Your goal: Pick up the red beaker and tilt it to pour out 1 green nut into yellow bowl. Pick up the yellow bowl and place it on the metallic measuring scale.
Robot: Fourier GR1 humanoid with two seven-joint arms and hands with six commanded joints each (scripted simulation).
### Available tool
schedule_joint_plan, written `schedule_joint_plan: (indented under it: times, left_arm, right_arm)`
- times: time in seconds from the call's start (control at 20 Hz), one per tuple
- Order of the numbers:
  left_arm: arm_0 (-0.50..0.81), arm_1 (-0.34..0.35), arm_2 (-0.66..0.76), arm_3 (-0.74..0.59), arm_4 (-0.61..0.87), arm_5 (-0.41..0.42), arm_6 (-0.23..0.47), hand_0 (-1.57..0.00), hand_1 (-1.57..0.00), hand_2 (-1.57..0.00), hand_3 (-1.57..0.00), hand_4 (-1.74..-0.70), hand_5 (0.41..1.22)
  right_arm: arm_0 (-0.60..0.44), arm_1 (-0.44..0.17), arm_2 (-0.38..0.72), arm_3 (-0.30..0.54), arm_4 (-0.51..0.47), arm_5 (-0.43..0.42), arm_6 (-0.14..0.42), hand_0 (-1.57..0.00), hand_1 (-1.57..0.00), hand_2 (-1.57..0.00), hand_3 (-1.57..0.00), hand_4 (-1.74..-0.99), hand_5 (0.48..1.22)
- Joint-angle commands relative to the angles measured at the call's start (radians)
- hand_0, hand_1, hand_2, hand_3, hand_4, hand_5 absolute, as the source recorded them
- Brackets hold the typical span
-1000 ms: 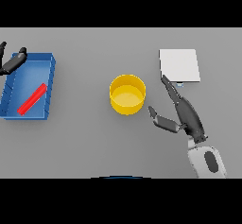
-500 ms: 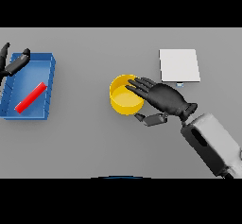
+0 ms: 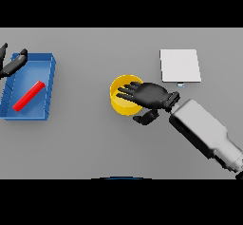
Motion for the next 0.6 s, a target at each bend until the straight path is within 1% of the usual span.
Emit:
schedule_joint_plan:
  times: [0.0,0.05,0.1,0.15,0.2,0.35,0.45,0.5,0.55]
  left_arm:
    - [-0.001,0.001,-0.001,0.006,-0.001,-0.004,0.001,0.0,0.0,0.0,0.0,-0.72,0.688]
    - [0.011,0.004,0.007,0.008,0.006,-0.009,-0.02,0.0,0.0,0.0,0.0,-0.72,0.687]
    - [0.007,0.005,0.01,0.009,0.008,-0.008,-0.018,0.0,0.0,0.0,0.0,-0.72,0.688]
    - [0.005,0.002,0.008,0.016,0.006,-0.008,-0.013,0.0,0.0,0.0,0.0,-0.72,0.688]
    - [0.003,0.003,0.009,0.013,0.006,-0.007,-0.012,0.0,0.0,0.0,0.0,-0.72,0.684]
    - [0.001,0.0,0.007,0.022,0.002,-0.013,-0.027,0.0,0.0,0.0,0.0,-0.72,0.686]
    - [0.014,0.01,0.011,-0.006,0.01,-0.005,-0.026,0.0,0.0,0.0,0.0,-0.72,0.688]
    - [0.018,0.009,0.011,-0.013,0.012,-0.002,-0.03,0.0,0.0,0.0,0.0,-0.72,0.686]
    - [0.019,0.01,0.01,-0.007,0.008,0.0,-0.031,0.0,0.0,0.0,0.0,-0.72,0.685]
  right_arm:
    - [-0.018,0.006,0.007,0.017,0.004,0.013,0.002,0.0,0.0,0.0,0.0,-1.231,0.703]
    - [-0.018,0.003,0.021,0.032,0.015,0.014,-0.007,0.0,0.0,0.0,0.0,-1.239,0.705]
    - [-0.033,0.014,0.033,0.048,0.024,0.02,0.0,0.0,0.0,0.0,0.0,-1.25,0.708]
    - [-0.043,0.009,0.039,0.053,0.025,0.034,-0.011,0.0,0.0,0.0,0.0,-1.259,0.714]
    - [-0.063,0.023,0.048,0.086,0.037,0.035,0.001,0.0,0.0,0.0,0.0,-1.266,0.72]
    - [-0.083,0.041,0.065,0.108,0.038,0.07,0.006,0.0,0.0,0.0,0.0,-1.281,0.74]
    - [-0.091,0.044,0.056,0.12,0.028,0.087,0.01,0.0,0.0,0.0,0.0,-1.297,0.753]
    - [-0.095,0.057,0.047,0.135,0.02,0.086,0.021,0.0,0.0,0.0,0.0,-1.305,0.763]
    - [-0.091,0.067,0.043,0.141,0.016,0.095,0.043,0.0,0.0,0.0,-0.02,-1.319,0.787]
